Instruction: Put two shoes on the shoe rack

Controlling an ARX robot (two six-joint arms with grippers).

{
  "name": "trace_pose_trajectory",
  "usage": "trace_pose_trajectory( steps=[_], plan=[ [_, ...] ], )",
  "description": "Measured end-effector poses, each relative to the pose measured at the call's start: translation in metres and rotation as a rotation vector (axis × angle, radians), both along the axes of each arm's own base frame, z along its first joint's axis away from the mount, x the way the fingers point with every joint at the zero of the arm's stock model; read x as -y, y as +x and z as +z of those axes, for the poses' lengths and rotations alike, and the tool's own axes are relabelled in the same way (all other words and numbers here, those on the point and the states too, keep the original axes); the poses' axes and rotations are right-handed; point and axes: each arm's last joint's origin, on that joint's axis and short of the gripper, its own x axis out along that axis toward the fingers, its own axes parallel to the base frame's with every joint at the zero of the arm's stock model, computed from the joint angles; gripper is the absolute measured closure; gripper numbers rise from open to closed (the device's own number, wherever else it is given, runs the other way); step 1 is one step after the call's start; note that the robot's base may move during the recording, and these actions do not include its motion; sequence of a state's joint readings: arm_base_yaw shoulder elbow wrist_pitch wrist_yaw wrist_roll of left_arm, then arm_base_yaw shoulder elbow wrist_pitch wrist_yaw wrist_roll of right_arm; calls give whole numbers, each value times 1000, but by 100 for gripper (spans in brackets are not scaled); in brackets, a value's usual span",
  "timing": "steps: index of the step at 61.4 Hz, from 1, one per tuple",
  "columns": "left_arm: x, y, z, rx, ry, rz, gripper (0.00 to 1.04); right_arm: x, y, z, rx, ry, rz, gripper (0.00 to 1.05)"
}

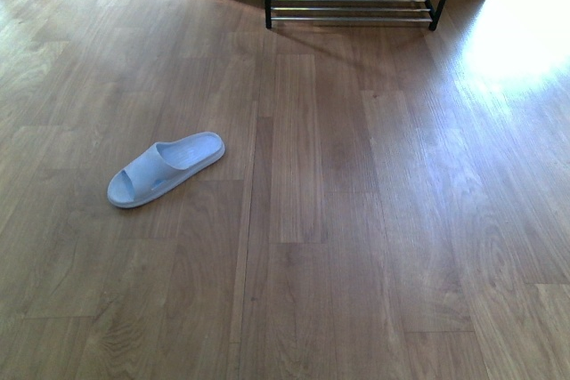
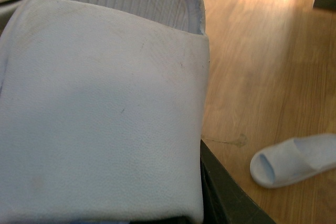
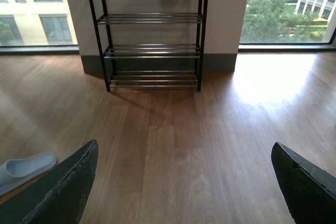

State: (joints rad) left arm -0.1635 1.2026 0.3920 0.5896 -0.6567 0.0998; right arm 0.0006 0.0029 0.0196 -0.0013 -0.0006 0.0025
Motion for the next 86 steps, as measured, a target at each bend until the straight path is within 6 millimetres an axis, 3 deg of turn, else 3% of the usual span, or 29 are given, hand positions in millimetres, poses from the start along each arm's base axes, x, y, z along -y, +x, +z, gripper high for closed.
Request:
trace_pose_trajectory(
  steps=[86],
  plan=[
    [1,-1,-2,-7,0,-6,103,0,0,0,0,0,-3,9]
  ],
)
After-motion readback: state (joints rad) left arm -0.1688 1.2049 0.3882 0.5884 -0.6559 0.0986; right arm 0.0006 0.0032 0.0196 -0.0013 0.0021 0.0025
